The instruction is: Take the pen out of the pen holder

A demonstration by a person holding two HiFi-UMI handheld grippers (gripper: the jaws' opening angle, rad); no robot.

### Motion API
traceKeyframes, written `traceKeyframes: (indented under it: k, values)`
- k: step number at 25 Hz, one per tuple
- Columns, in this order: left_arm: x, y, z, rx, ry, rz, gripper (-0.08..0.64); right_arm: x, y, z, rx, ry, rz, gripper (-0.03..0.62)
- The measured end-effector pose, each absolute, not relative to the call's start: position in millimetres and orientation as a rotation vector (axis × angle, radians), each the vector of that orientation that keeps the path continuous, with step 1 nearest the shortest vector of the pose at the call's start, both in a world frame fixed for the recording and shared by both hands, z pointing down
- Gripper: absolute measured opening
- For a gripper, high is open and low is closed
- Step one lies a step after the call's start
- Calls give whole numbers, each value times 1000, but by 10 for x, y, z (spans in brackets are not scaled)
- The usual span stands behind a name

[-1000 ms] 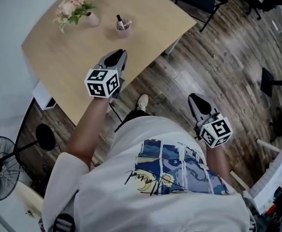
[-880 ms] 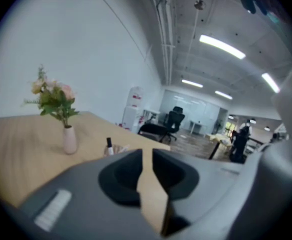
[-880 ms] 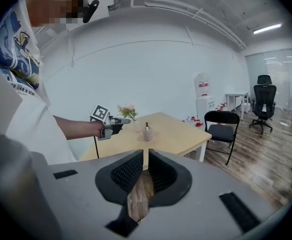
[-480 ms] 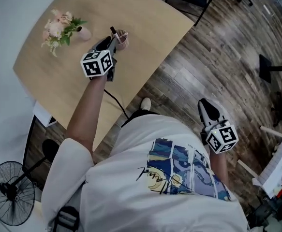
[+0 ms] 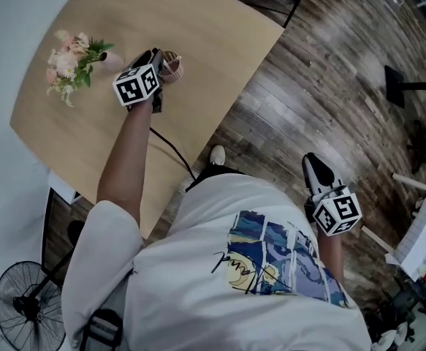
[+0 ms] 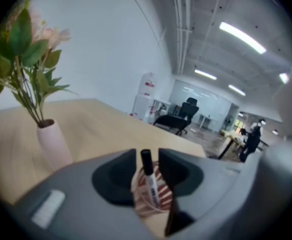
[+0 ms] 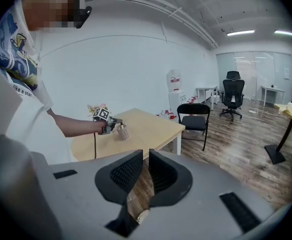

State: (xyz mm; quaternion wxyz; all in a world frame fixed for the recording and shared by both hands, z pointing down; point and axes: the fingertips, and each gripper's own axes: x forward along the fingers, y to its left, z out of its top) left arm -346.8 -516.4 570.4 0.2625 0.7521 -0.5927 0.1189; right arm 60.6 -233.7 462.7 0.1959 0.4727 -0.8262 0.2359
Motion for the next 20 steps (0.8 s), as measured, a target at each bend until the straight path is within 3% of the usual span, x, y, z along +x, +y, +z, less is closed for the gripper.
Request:
traceKeyframes:
  k: [20]
  values:
    - [-3450, -5204, 5585, 2017, -1678, 305, 69, 836, -2214, 4633, 1353, -2304, 677, 34]
